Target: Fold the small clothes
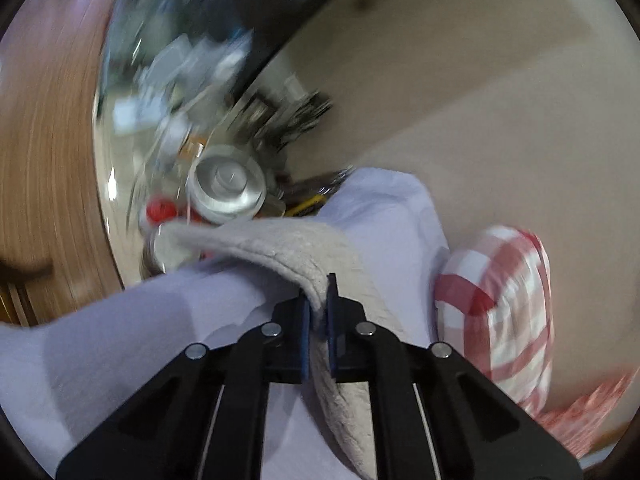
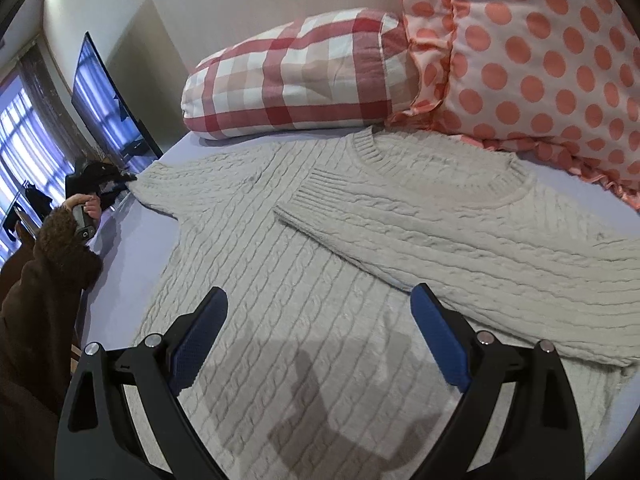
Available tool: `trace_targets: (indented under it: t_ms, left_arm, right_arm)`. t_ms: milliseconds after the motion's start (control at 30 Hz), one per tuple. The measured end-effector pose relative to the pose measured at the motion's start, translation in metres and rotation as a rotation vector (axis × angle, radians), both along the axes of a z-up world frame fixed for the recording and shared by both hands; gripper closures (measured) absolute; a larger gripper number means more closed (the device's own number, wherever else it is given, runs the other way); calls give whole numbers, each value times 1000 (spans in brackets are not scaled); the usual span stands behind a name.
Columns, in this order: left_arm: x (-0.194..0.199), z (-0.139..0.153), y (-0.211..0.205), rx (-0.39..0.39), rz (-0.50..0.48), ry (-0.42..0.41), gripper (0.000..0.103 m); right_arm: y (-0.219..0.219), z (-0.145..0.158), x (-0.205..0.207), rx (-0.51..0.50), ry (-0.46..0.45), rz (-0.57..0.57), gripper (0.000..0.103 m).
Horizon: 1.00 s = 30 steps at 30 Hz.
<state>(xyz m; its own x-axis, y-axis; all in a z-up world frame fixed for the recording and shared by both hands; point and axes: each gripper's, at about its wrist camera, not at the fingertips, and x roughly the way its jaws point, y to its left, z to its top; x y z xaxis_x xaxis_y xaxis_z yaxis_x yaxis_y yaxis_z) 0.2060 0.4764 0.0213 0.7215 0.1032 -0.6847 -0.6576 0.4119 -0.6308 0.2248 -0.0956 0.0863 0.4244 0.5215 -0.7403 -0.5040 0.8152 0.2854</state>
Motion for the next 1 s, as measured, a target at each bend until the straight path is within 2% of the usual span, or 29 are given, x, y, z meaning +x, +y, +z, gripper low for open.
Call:
trace_targets:
  t_ms: [33, 100, 200, 233, 300, 333, 400, 467, 533, 633, 733, 833, 867, 933, 1000]
  left_arm:
    - [7, 18, -14, 74, -36, 2, 97]
    - [20, 48, -39, 170, -102, -10, 97]
    - [44, 100, -99, 342, -225, -34, 97]
    - [55, 122, -134, 415, -297, -53, 97]
    - [71, 148, -194, 504, -415, -90, 97]
    - [78, 156, -221, 529, -466, -105, 97]
    - [96, 166, -307, 584, -631, -132, 97]
    - [106, 162, -383, 619, -776, -143, 97]
    - [113, 146, -457, 621, -921, -144, 97]
    - [113, 92, -574, 673, -1148, -85, 97]
    - [103, 43, -636, 742, -1278, -10, 97]
    - [91, 23, -660, 822, -1322, -1, 94]
    - [90, 21, -663, 836, -1338, -1, 90]
    - [78, 25, -659, 797, -1393, -47, 83]
    - [70, 33, -651, 749, -1426, -83, 61]
  right_arm:
    - [-2, 1, -2, 1, -4, -1, 8]
    - [-14, 5, -7, 5, -21, -20, 8]
    - [-38, 12, -11, 29, -40, -67, 8]
    - [-45, 14, -12, 37, -44, -83, 8]
    - [-73, 18, -15, 72, -56, -142, 8]
    - [-82, 20, -15, 83, -58, -166, 8]
    - [-113, 20, -18, 120, -59, -240, 8]
    - [-145, 17, -21, 145, -49, -320, 8]
    - [-173, 12, -25, 165, -35, -391, 8]
    - [-215, 1, -32, 188, -8, -502, 8]
    - [-247, -7, -37, 194, 24, -569, 8]
    - [-261, -7, -40, 224, 35, -579, 8]
    - [-266, -5, -37, 253, 41, -579, 8]
    - [-269, -4, -31, 293, 53, -566, 8]
    - [-265, -2, -18, 335, 74, -538, 9]
